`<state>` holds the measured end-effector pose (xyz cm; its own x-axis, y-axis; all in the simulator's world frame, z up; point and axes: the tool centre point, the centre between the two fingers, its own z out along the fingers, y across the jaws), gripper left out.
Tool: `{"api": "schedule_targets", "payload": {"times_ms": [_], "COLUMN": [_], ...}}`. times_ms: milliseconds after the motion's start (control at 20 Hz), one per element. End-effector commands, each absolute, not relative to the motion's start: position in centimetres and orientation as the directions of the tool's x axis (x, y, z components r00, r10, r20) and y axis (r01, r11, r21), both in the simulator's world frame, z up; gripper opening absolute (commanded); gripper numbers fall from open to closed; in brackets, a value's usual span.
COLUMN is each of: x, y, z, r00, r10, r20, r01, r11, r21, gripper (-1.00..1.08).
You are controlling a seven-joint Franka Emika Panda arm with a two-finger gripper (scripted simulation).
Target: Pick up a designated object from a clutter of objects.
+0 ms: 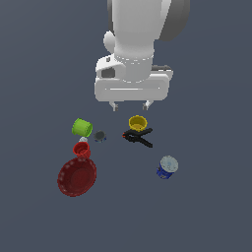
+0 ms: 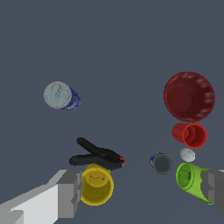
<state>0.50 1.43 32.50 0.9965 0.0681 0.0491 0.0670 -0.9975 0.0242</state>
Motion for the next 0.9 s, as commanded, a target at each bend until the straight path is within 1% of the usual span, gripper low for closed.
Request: {"api": "schedule_targets", "payload": {"times_ms": [0, 350, 600, 850], "x": [0.5, 0.9, 1.2, 2.1], "y": [1.4, 1.0, 0.6, -0.7], "z": [32.5, 33.8, 33.4, 32.0], "r00": [0.996, 0.994, 0.994, 0.991], "r10": [0.068, 0.072, 0.078, 0.103], "r20": [0.049, 0.077, 0.078, 0.082], "r01": [0.067, 0.069, 0.075, 0.097], "r11": [-0.997, -0.997, -0.996, -0.992], "r21": [0.024, 0.035, 0.045, 0.081], "gripper": [0.28, 0.28, 0.28, 0.28]}}
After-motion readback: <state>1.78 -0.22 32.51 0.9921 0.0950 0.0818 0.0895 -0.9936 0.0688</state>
